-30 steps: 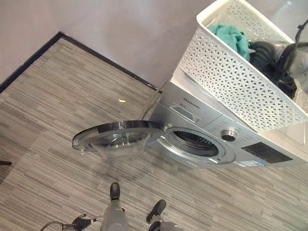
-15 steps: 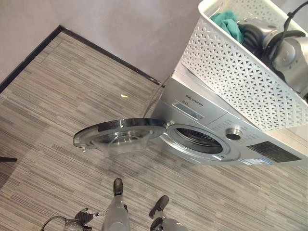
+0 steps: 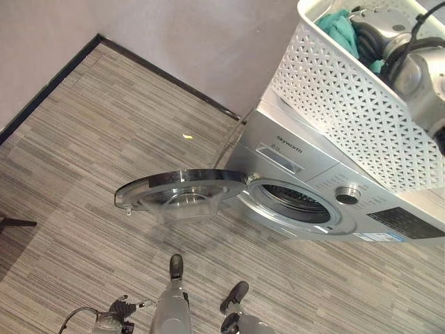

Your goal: Grab the laundry basket,head to the washer,open it,put in the laundry and shut it.

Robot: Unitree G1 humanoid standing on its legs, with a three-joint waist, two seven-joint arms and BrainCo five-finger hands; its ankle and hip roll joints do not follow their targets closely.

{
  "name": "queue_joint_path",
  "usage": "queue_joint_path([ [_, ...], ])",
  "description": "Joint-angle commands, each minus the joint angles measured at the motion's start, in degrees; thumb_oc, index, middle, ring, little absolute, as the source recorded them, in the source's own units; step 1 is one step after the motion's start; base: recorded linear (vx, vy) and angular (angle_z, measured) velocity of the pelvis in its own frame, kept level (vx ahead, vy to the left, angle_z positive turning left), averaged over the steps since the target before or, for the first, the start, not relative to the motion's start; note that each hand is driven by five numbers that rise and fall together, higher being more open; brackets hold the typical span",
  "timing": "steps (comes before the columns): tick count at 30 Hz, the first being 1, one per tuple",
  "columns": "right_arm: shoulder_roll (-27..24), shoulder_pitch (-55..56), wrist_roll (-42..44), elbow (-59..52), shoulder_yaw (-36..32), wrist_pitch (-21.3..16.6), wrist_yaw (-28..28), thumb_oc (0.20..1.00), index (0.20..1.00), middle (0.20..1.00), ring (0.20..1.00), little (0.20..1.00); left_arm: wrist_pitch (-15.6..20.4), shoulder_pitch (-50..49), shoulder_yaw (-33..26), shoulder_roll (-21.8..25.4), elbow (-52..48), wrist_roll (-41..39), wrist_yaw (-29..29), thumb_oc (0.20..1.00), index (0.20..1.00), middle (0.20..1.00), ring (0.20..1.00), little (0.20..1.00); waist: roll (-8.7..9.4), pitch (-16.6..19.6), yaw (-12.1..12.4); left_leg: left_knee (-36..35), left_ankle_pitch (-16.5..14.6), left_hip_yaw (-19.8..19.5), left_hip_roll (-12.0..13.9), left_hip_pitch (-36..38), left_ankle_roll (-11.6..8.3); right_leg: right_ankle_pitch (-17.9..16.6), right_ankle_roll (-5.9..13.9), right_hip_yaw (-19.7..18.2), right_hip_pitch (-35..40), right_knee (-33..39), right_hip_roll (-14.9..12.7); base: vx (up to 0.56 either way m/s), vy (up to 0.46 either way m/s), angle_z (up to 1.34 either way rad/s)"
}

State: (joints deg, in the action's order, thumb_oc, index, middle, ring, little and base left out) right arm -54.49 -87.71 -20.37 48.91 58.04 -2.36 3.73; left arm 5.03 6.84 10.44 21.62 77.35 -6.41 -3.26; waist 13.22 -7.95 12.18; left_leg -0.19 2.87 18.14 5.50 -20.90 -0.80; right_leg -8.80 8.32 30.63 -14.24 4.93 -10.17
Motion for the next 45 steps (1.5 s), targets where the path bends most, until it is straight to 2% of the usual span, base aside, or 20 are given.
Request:
queue_joint_path([
  [1,1.43,-5.79,2.26,2.69,2.46,1.26,2.80,1.000,1.000,1.000,1.000,1.000,0.31,0.75,2.31,0.43,0.03,-1.26,0.36,1.000,1.000,1.000,1.000,1.000,4.22,-3.73,3.88,-4.81,3.31,-2.97,-2.62,-0.30,-4.17,-13.31,6.68,0.53,11.20,-0.93,-3.95,0.03,-0.002,0.06],
  [9,2.89,-8.49,4.92,6.00,8.94,1.17,8.03,1.000,1.000,1.000,1.000,1.000,-0.02,-0.23,2.93,0.07,1.36,-0.89,1.47,1.000,1.000,1.000,1.000,1.000,5.32,-2.92,3.51,-4.81,3.33,-2.45,-2.23,-1.91,-4.72,-16.40,6.68,-1.01,10.40,-0.09,-3.88,0.03,-0.001,-0.04],
  [10,3.30,-8.55,5.18,6.65,9.08,1.29,8.35,0.824,0.824,0.824,0.824,0.824,0.00,-0.12,3.23,-0.02,1.38,-0.99,1.49,1.000,1.000,1.000,1.000,1.000,5.35,-2.78,3.44,-4.81,3.33,-2.38,-2.24,-2.01,-4.74,-16.69,6.68,-1.16,10.36,-0.02,-3.91,0.05,0.004,-0.11],
  [11,4.19,-9.06,5.45,7.51,9.51,1.58,9.03,0.200,0.200,0.200,0.200,0.200,-0.01,-0.03,3.62,0.17,1.25,-0.89,1.45,1.000,1.000,1.000,1.000,1.000,5.43,-2.59,3.45,-4.81,3.24,-2.28,-2.26,-2.07,-4.79,-16.99,6.68,-1.44,10.37,0.04,-3.94,0.04,0.011,-0.13],
  [22,5.48,-10.28,3.12,3.95,7.59,1.73,6.20,0.200,0.200,0.200,0.200,0.200,0.07,1.22,4.27,-0.33,0.32,-0.86,0.28,1.000,1.000,1.000,1.000,1.000,4.36,-2.18,3.02,-4.81,3.04,-1.04,-1.77,-1.28,-4.83,-18.53,6.68,-2.24,10.27,0.07,-4.59,0.00,0.004,-0.07],
  [27,1.75,-7.60,-1.77,0.89,-1.07,2.01,-3.14,0.200,0.200,0.200,0.200,0.200,0.09,2.32,3.62,-0.72,0.20,1.12,-0.92,1.000,1.000,1.000,1.000,1.000,2.70,-1.82,2.78,-4.81,2.77,-0.63,-1.56,-0.68,-4.66,-18.17,6.68,-2.16,10.69,0.01,-4.77,-0.05,-0.010,0.04],
  [29,-1.17,-5.64,-2.17,-0.30,-6.76,2.28,-8.17,0.200,0.200,0.200,0.200,0.200,0.42,2.60,3.61,-1.27,-0.17,2.09,-1.30,1.000,1.000,1.000,1.000,1.000,1.81,-1.06,2.95,-4.81,2.47,-0.61,-1.68,-0.08,-4.47,-17.47,6.68,-1.79,11.08,-0.04,-4.89,-0.03,-0.015,0.05],
  [30,-1.32,-5.17,-2.23,-0.51,-7.20,2.32,-8.23,0.200,0.200,0.200,0.200,0.200,0.42,2.54,3.72,-1.08,-0.17,2.10,-1.31,1.000,1.000,1.000,1.000,1.000,1.99,-1.05,3.03,-4.81,2.46,-0.64,-1.68,-0.04,-4.48,-17.44,6.68,-1.75,11.15,-0.04,-4.88,-0.01,-0.013,0.05],
  [31,-1.91,-3.81,1.80,0.43,-13.17,2.73,-12.42,0.200,0.200,0.200,0.200,0.200,0.68,2.82,4.04,-1.84,-0.34,2.62,-1.83,1.000,1.000,1.000,1.000,1.000,1.05,-0.54,3.05,-4.81,2.31,-0.58,-1.83,0.38,-4.30,-16.83,6.68,-1.37,11.51,-0.13,-4.92,0.00,-0.009,-0.05],
  [34,-2.08,-2.13,3.92,0.06,-17.26,2.78,-14.48,0.200,0.200,0.200,0.200,0.200,0.87,2.94,4.63,-1.80,-0.86,2.70,-1.87,1.000,1.000,1.000,1.000,1.000,0.90,0.13,3.20,-4.81,2.14,-0.68,-1.96,1.04,-4.14,-15.73,6.68,-1.26,12.07,-0.16,-4.85,0.00,-0.004,-0.04],
  [37,-2.30,0.16,10.81,0.65,-24.75,2.24,-18.30,0.200,0.200,0.200,0.200,0.200,1.42,2.87,5.92,-1.82,-2.72,2.57,-2.26,1.000,1.000,1.000,1.000,1.000,0.32,1.19,3.53,-4.81,2.09,-0.86,-2.38,2.38,-3.87,-13.81,6.68,-0.43,13.36,-0.34,-4.64,0.00,-0.008,0.06],
  [38,-2.31,0.27,10.81,0.62,-24.85,2.24,-18.30,0.200,0.200,0.200,0.200,0.200,1.41,2.85,5.95,-1.76,-2.73,2.56,-2.26,1.000,1.000,1.000,1.000,1.000,0.36,1.18,3.54,-4.81,2.09,-0.87,-2.39,2.40,-3.88,-13.80,6.68,-0.41,13.39,-0.34,-4.65,0.02,-0.007,0.13],
  [39,-1.74,0.37,15.19,1.32,-27.68,1.55,-20.00,0.200,0.200,0.200,0.200,0.200,1.69,2.92,6.54,-2.04,-3.63,2.33,-2.48,1.000,1.000,1.000,1.000,1.000,-0.21,1.97,3.56,-4.81,2.17,-0.88,-2.39,3.17,-3.85,-13.00,6.68,-0.05,13.85,-0.42,-4.56,0.02,0.000,0.12],
  [40,-1.77,0.62,15.33,1.29,-27.85,1.48,-20.07,0.200,0.200,0.200,0.200,0.200,1.66,2.82,6.59,-1.90,-3.70,2.31,-2.49,1.000,1.000,1.000,1.000,1.000,-0.12,1.96,3.56,-4.81,2.16,-0.93,-2.38,3.26,-3.88,-12.95,6.68,0.01,13.97,-0.42,-4.54,0.02,-0.011,0.09],
  [45,0.84,2.39,26.67,2.43,-34.27,-1.50,-22.05,0.200,0.200,0.200,0.200,0.200,2.34,2.24,7.20,-2.32,-5.95,0.81,-2.84,1.000,1.000,1.000,1.000,1.000,-0.96,3.57,4.03,-4.81,2.47,-1.02,-2.18,5.11,-3.90,-12.11,6.68,0.69,15.44,-0.73,-4.58,0.00,-0.009,0.04],
])
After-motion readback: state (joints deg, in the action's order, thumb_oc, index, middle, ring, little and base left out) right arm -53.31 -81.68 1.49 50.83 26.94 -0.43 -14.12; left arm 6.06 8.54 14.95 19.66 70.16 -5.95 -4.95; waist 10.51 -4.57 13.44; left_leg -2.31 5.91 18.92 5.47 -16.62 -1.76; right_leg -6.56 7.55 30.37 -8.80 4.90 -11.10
